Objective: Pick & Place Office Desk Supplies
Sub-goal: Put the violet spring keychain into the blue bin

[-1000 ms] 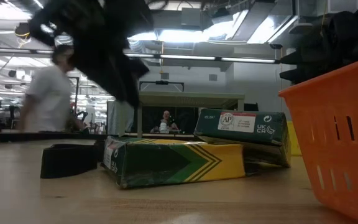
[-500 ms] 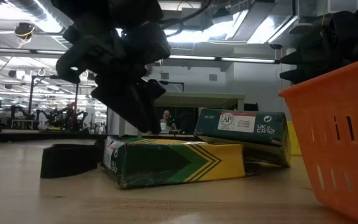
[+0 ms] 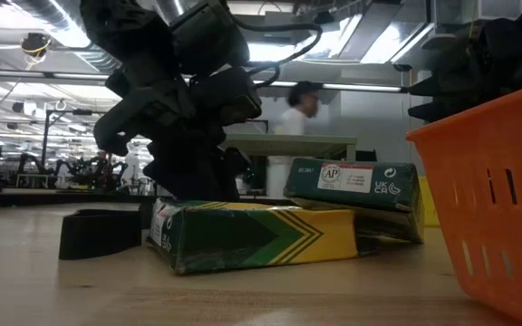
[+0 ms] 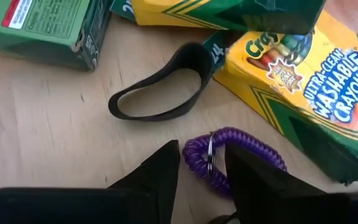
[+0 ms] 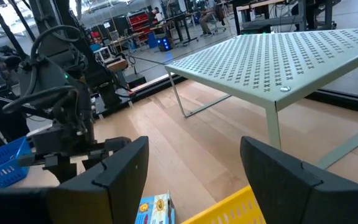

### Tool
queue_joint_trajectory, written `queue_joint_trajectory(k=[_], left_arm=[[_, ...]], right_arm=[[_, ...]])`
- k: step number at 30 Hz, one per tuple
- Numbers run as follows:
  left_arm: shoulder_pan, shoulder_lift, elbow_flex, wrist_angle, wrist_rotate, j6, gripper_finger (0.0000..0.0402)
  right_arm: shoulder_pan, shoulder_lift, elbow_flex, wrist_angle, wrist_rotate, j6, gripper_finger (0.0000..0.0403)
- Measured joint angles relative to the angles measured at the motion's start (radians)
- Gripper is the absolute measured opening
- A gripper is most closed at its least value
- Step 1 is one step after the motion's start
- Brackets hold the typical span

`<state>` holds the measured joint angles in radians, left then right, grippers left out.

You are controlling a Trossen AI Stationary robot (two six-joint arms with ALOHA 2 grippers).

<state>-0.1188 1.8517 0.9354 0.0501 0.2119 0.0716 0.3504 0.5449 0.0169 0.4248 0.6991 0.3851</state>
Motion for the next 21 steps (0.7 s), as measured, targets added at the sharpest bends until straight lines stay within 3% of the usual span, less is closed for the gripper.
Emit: queue_joint_trajectory(k=[3,9,16,21], left_arm=[[-0.001,-0.016,-0.002,-0.007,-0.003,0.051,0.0103],[0.009,-0.088,-0.004,-0.073,-0.007,0.106,0.0014],[0.01,-0.219,-0.004,-0.073,0.056,0.132,0.0011],[-0.004,-0.318,-0.004,-0.203,0.071,0.132,0.0007]], right_arm=[[0.0,0.001,0.0,0.0,0.0,0.0,0.0255],[0.0,0.003,0.0,-0.006,0.0,0.0,0.0255],[0.0,0.004,0.0,-0.007,0.0,0.0,0.0255],[0.0,0.004,0.0,-0.008,0.0,0.0,0.0255]])
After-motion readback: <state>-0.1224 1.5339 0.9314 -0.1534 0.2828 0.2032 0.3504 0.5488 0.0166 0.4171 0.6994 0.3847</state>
